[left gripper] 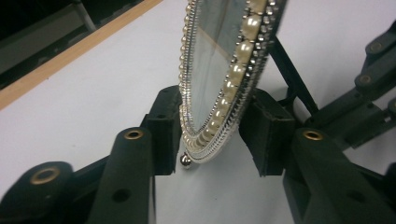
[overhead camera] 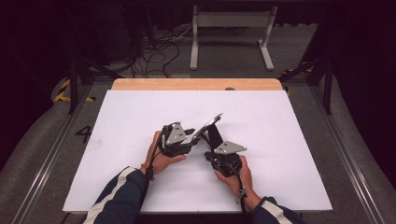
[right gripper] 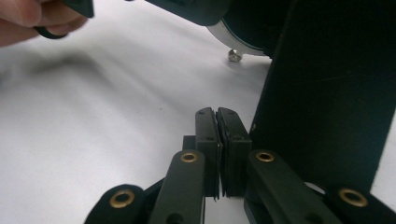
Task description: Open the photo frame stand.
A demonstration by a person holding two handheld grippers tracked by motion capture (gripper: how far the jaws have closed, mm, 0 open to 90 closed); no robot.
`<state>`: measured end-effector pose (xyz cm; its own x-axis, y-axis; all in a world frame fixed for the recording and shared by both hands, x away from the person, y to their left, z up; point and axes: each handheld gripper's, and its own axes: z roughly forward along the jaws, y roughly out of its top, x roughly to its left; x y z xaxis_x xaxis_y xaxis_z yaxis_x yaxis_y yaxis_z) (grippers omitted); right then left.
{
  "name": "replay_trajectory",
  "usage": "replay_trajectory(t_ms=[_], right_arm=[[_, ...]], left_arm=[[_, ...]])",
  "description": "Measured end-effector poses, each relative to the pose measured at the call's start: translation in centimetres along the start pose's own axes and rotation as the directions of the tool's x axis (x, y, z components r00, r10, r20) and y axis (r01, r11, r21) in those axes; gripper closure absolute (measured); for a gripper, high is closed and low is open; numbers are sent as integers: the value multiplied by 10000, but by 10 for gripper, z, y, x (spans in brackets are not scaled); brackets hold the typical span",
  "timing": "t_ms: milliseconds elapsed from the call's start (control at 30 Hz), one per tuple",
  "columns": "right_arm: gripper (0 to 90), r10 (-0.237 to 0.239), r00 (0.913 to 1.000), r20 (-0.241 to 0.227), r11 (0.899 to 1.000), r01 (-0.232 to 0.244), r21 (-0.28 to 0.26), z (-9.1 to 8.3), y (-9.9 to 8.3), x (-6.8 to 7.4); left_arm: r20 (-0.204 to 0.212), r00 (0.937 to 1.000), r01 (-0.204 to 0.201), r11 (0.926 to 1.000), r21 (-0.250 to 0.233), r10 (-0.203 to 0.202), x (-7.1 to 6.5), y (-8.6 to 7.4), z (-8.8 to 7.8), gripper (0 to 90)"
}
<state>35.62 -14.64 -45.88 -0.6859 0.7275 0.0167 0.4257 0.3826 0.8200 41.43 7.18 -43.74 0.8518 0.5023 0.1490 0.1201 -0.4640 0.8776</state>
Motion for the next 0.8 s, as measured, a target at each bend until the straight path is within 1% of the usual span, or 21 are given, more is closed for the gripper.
replay_trajectory(t_ms=[100,167,267,333,400,467,533,667,733,800], right_arm=[[889,-8,10000,-37,10000,7,-43,0,0,0],[885,-25,10000,4,9999,25,-100,0,1,0],[881,-43,10000,-17,9999,43,-96,0,1,1],[881,-103,9999,-43,9998,102,-148,0,1,2],[895,-124,9999,-8,9998,124,-140,0,1,2],[900,-36,10000,-64,9999,35,-114,0,1,1],[900,84,9999,-83,9999,-85,-74,0,0,-2],[900,120,9999,48,9999,-119,-105,-1,0,-3],[900,194,9998,4,9998,-194,-104,-2,0,-4],[900,165,9999,38,9998,-165,-90,-3,0,-3]], left_arm=[[122,9999,52,10000,-35,-52,0,0,1,580],[290,9996,-26,10000,-93,28,-1,0,0,629],[348,9993,-142,9999,-70,144,-2,0,-1,698],[314,9990,-300,9995,-70,303,-3,1,-2,711],[310,9990,-334,9994,-53,335,-3,1,-2,712],[380,9987,-324,9995,-60,326,-3,1,-4,713],[250,9986,-460,9989,-48,461,-5,2,-6,720],[176,9979,-629,9980,81,628,-6,3,-8,735],[155,9975,-692,9975,163,689,-7,4,-9,737],[111,9970,-771,9967,272,768,-10,5,-11,740]])
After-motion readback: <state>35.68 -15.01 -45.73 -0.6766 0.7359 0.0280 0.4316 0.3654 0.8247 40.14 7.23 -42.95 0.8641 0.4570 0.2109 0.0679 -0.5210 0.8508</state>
